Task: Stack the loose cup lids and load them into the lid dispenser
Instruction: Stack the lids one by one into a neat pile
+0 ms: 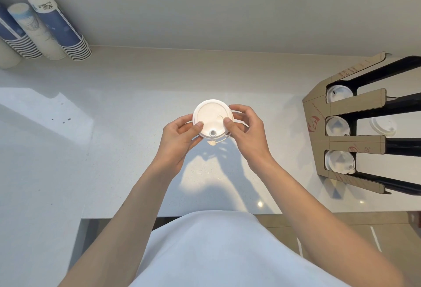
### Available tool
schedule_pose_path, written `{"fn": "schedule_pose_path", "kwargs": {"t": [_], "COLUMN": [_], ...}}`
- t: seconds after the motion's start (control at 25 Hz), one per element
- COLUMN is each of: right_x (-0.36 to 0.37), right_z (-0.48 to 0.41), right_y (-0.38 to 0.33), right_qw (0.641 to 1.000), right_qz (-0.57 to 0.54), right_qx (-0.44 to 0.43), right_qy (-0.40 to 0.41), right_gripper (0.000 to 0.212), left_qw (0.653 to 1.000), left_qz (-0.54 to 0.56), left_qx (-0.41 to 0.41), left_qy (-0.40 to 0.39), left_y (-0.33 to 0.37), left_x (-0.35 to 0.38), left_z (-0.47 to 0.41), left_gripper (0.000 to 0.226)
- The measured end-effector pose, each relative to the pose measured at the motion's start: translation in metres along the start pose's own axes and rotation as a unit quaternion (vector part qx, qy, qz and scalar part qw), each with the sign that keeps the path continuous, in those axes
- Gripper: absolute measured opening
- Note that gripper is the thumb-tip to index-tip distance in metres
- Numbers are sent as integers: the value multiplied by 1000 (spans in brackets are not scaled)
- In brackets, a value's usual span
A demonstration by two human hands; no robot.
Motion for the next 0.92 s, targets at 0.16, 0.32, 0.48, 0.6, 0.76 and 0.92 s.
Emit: {"fn": "schedule_pose_path", "kwargs": {"t": [0.16, 0.32, 0.48, 0.6, 0.76, 0.92], "right_x": [-2, -23, -51, -58, -56, -55], "right_z": [-5, -23, -45, -65, -88, -104], "right_y": [7, 27, 57, 81, 98, 110], "right_qw": [1000, 998, 987, 970, 935, 892], "right_qz": [-11, -18, 122, 221, 341, 439], "right_qx": [1, 45, 83, 100, 95, 95], "right_qy": [-13, 29, 58, 29, -11, -55], "right_gripper": [29, 23, 36, 55, 73, 82], "left_qw": [1000, 999, 998, 998, 997, 996], "left_qz": [-5, -3, 0, 4, 6, 2], "left_qx": [-9, -24, -34, -37, -36, -36], "left_qy": [9, 32, 47, 56, 72, 84], "left_y": [-5, -10, -14, -15, -14, -10], "left_x": [-1, -8, -11, -13, -18, -21], "left_z": [-3, -6, -5, -4, -3, -1], "left_gripper": [37, 38, 39, 39, 38, 39]}}
Point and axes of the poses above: each hand's wrist, its own z-axis away from the middle knuckle, its own x-axis out of the palm, y = z × x, the point moved 8 cm from there along -z, towards the middle knuckle, and after that the axes turned 12 degrees about -z, right-handed, at the moved point
